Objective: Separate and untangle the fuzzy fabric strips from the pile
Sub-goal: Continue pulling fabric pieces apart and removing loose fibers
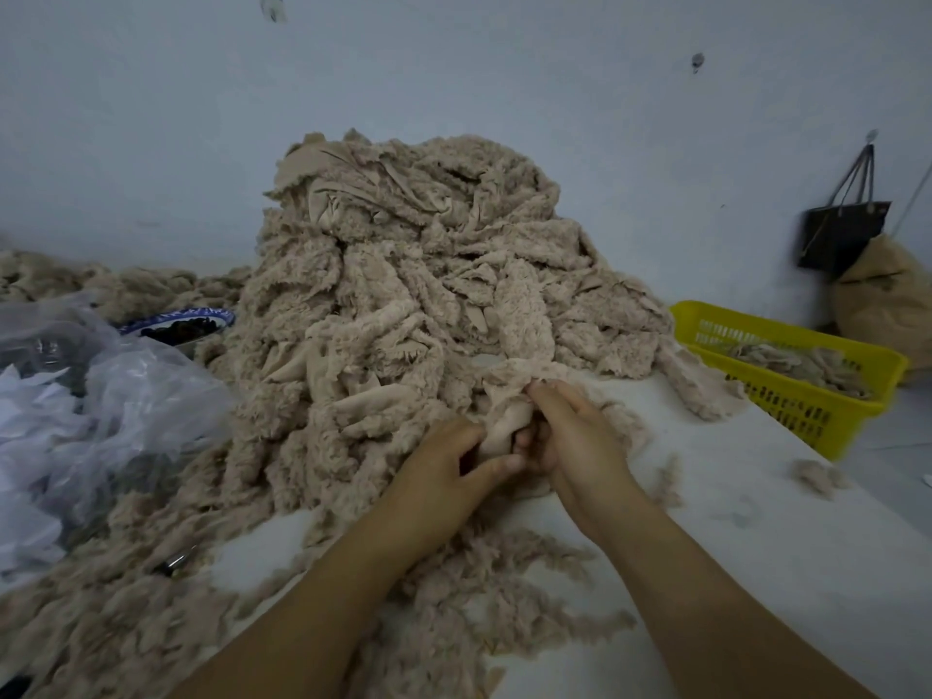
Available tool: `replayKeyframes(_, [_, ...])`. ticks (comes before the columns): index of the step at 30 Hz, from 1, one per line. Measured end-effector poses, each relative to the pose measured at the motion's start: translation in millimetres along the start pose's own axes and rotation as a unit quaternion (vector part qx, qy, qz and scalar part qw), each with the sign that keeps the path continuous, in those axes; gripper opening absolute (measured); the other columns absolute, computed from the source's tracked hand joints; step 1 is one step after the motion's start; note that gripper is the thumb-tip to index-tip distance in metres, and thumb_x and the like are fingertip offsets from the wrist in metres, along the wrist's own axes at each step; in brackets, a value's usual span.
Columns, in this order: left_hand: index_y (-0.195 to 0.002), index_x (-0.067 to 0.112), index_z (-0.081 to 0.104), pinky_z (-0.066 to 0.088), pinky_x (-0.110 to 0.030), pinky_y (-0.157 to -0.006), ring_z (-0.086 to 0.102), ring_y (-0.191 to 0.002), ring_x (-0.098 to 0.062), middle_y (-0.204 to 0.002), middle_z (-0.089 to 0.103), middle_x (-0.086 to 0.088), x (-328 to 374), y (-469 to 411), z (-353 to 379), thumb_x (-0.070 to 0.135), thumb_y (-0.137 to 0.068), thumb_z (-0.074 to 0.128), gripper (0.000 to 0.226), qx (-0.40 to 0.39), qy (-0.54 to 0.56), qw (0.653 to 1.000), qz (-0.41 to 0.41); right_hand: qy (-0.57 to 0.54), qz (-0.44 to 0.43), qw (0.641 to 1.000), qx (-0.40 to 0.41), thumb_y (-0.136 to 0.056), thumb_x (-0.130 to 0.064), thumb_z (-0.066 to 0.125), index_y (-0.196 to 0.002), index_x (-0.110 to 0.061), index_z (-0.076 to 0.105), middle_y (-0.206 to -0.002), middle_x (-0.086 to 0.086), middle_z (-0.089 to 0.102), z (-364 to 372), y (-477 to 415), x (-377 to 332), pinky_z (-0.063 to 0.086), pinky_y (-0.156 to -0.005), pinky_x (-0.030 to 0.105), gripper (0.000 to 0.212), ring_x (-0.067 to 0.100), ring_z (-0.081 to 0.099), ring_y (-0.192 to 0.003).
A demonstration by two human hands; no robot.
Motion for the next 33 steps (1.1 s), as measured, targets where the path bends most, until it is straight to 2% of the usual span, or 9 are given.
replayKeyframes(5, [-0.083, 0.026, 0.064, 0.051, -0.022, -0.076, 0.062, -0.084, -0.008, -0.088, 0.065, 0.013, -15, 2, -11, 0.039, -0.101, 0.049, 0.027, 0.052, 0.155, 0.985, -0.06, -0.114, 0.042, 0.991, 0.048, -0.102, -0.022, 0.05, -0.081, -0.008, 0.062, -0.054, 0.002, 0.046, -11, -5, 9, 0.04, -0.044, 0.026, 0.028, 0.011, 0.043, -0.043])
replayKeyframes(7, [-0.093, 0.027, 0.069, 0.055, -0.04, -0.081, 0.067, -0.092, -0.021, -0.097, 0.071, -0.001, -29, 5, -14, 0.04, -0.102, 0.047, 0.027, 0.074, 0.237, 0.961, -0.122, -0.139, 0.049, 0.988, 0.048, -0.104, -0.026, 0.046, -0.08, -0.007, 0.06, -0.054, 0.0, 0.039, -14, -6, 9, 0.035, -0.041, 0.024, 0.034, 0.011, 0.037, -0.042])
replayKeyframes(10, [-0.107, 0.024, 0.069, 0.059, -0.036, -0.081, 0.072, -0.095, -0.016, -0.101, 0.076, 0.002, -49, 7, -25, 0.035, -0.103, 0.048, 0.024, 0.142, 0.374, 0.896, -0.19, -0.128, 0.042, 0.988, 0.077, -0.106, -0.03, 0.041, -0.079, -0.009, 0.055, -0.051, -0.004, 0.032, -28, -8, 7, 0.027, -0.042, 0.024, 0.037, 0.01, 0.029, -0.041])
replayKeyframes(17, [-0.125, 0.017, 0.063, 0.059, -0.032, -0.059, 0.074, -0.089, -0.017, -0.105, 0.076, -0.003, -72, 11, -23, 0.03, -0.105, 0.044, 0.03, 0.184, 0.565, 0.756, -0.275, 0.15, -0.048, 0.987, 0.029, -0.1, -0.064, 0.026, -0.076, -0.018, 0.07, -0.045, -0.007, 0.029, -25, -2, -12, 0.022, -0.04, 0.023, 0.068, 0.008, 0.022, -0.036])
replayKeyframes(22, [-0.124, 0.012, 0.064, 0.06, -0.037, -0.065, 0.074, -0.091, -0.022, -0.109, 0.075, -0.009, -74, 14, -25, 0.034, -0.103, 0.047, 0.035, 0.184, 0.637, 0.692, -0.287, 0.34, -0.097, 0.932, -0.082, -0.084, -0.086, 0.018, -0.074, -0.016, 0.076, -0.059, -0.009, 0.068, 17, 15, -11, 0.051, -0.058, 0.023, 0.091, 0.002, 0.063, -0.056])
replayKeyframes(24, [-0.125, 0.008, 0.063, 0.057, -0.043, -0.074, 0.073, -0.095, -0.026, -0.113, 0.074, -0.013, -72, 13, -26, 0.035, -0.103, 0.046, 0.039, 0.176, 0.656, 0.677, -0.283, 0.392, -0.127, 0.907, -0.09, -0.087, -0.075, 0.032, -0.074, -0.016, 0.074, -0.071, -0.006, 0.073, 28, 17, -6, 0.057, -0.072, 0.038, 0.075, 0.01, 0.069, -0.067])
replayKeyframes(28, [-0.121, -0.001, 0.066, 0.061, -0.045, -0.074, 0.072, -0.098, -0.032, -0.116, 0.07, -0.022, -54, 9, -21, 0.034, -0.105, 0.041, 0.046, 0.126, 0.702, 0.653, -0.256, 0.358, -0.059, 0.922, -0.138, -0.075, -0.091, 0.03, -0.082, -0.039, 0.071, -0.066, -0.016, 0.07, 40, 23, 16, 0.047, -0.061, 0.013, 0.067, -0.004, 0.065, -0.063])
replayKeyframes(30, [-0.118, -0.004, 0.067, 0.062, -0.044, -0.074, 0.072, -0.098, -0.033, -0.117, 0.069, -0.025, -40, 7, -16, 0.032, -0.105, 0.039, 0.047, 0.085, 0.707, 0.659, -0.24, 0.314, 0.013, 0.939, -0.141, -0.078, -0.089, 0.03, -0.095, -0.048, 0.064, -0.065, -0.009, 0.07, 40, 21, 30, 0.047, -0.067, 0.02, 0.056, 0.002, 0.066, -0.063])
replayKeyframes(33, [-0.1, -0.003, 0.076, 0.062, -0.038, -0.076, 0.074, -0.095, -0.027, -0.107, 0.073, -0.02, -20, 5, -4, 0.025, -0.095, 0.048, 0.04, 0.008, 0.687, 0.693, -0.217, 0.094, 0.095, 0.985, -0.107, -0.1, -0.048, 0.047, -0.114, -0.018, 0.065, -0.079, 0.011, 0.065, 38, 13, 39, 0.054, -0.061, 0.034, 0.038, 0.02, 0.059, -0.061])
Point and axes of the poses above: each hand's wrist, its own y-axis away from the middle knuckle, its own z-axis out of the palm, x = y × z, the point moved 10 cm from there along -y, towards the middle knuckle
